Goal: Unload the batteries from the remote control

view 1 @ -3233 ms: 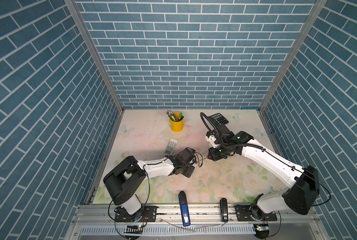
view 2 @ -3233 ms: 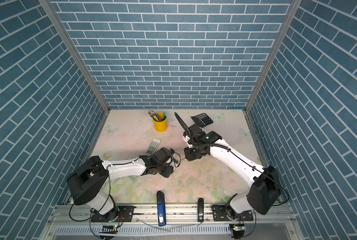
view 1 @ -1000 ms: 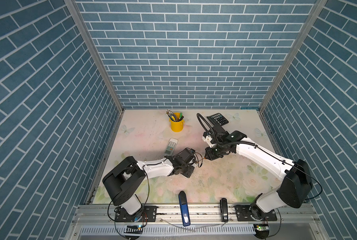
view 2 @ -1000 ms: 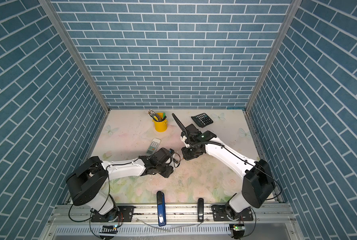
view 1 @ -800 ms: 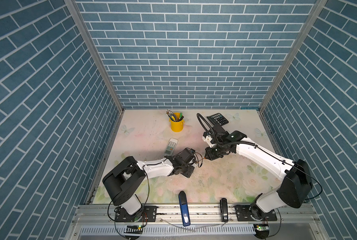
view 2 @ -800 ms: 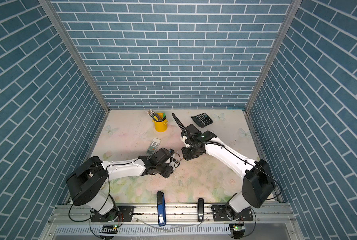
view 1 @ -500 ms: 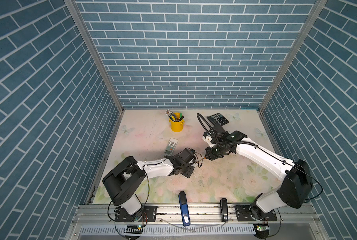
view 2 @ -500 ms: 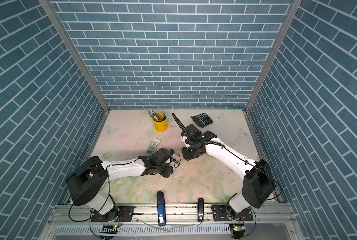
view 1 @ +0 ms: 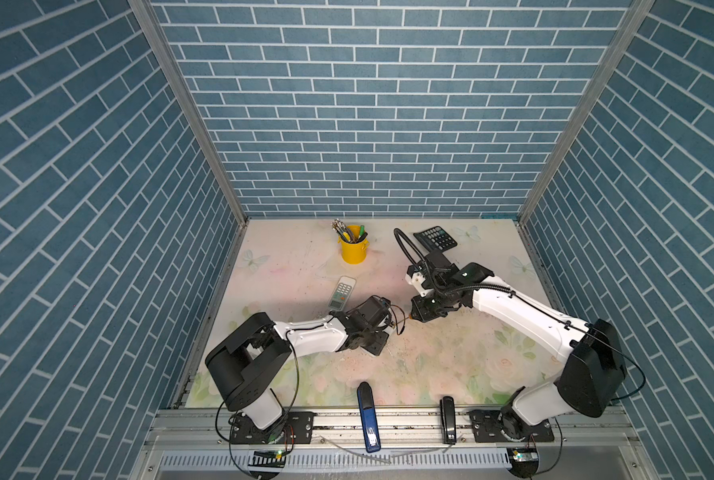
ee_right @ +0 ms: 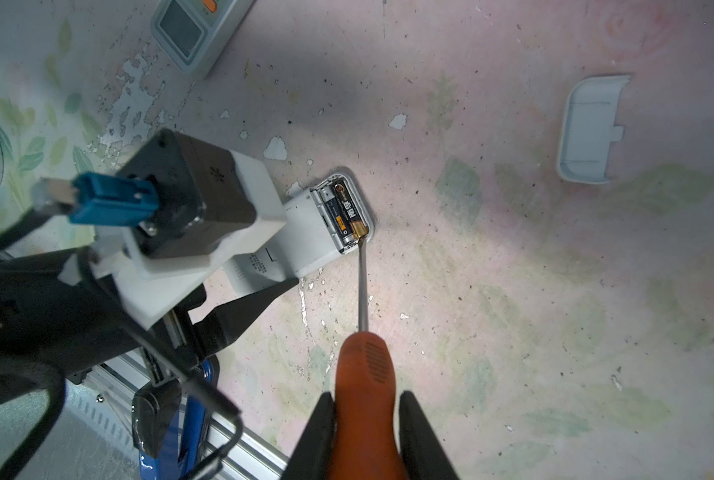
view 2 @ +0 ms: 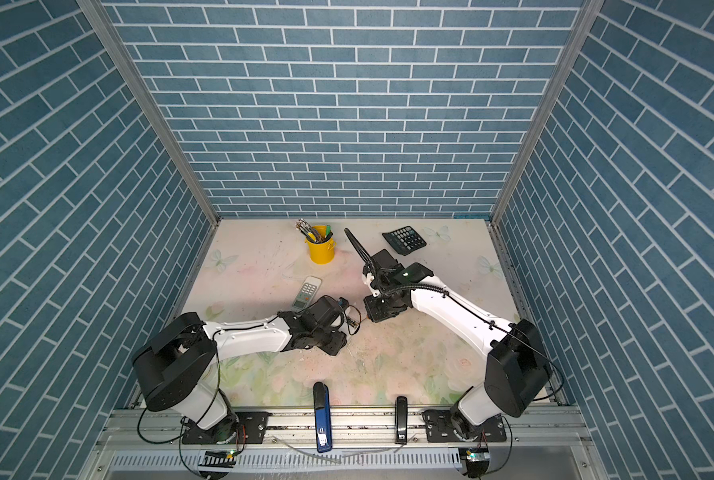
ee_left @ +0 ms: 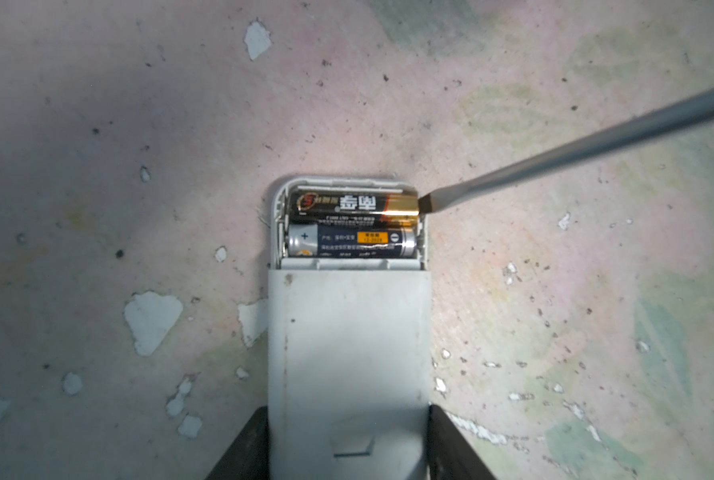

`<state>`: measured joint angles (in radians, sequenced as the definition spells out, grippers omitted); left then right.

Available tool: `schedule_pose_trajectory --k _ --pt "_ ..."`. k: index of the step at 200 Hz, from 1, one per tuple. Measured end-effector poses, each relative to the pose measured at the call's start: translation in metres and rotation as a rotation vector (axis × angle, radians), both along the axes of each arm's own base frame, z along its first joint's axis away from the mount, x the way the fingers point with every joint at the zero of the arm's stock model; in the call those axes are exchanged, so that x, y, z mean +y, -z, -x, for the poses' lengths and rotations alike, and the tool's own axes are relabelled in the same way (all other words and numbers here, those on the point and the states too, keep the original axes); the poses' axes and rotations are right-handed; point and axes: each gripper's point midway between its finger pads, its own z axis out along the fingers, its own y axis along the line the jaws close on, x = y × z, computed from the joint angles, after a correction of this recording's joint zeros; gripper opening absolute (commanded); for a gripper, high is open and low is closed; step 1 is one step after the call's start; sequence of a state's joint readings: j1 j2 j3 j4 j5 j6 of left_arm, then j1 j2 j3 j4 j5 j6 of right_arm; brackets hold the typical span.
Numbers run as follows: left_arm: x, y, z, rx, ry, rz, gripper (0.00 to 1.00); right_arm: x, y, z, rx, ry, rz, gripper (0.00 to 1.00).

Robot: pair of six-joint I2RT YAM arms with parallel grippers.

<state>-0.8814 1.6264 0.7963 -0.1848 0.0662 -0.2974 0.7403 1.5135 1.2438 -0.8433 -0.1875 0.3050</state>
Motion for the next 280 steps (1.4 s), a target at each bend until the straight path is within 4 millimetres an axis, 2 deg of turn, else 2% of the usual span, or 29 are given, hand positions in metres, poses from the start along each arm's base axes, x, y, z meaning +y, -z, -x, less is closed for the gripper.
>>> schedule_pose_trajectory --k 118,280 --pt "-0.0018 0.0034 -0.0007 0.019 0.015 -0.031 0.38 0.0050 0.0021 -0.0058 -0.078 0.005 -0.097 0.00" --pt "-0.0023 0.0040 -0.0007 0.033 0.018 -0.046 0.37 -0.0003 0.0043 0.0004 -0.137 0.029 -0.180 0.00"
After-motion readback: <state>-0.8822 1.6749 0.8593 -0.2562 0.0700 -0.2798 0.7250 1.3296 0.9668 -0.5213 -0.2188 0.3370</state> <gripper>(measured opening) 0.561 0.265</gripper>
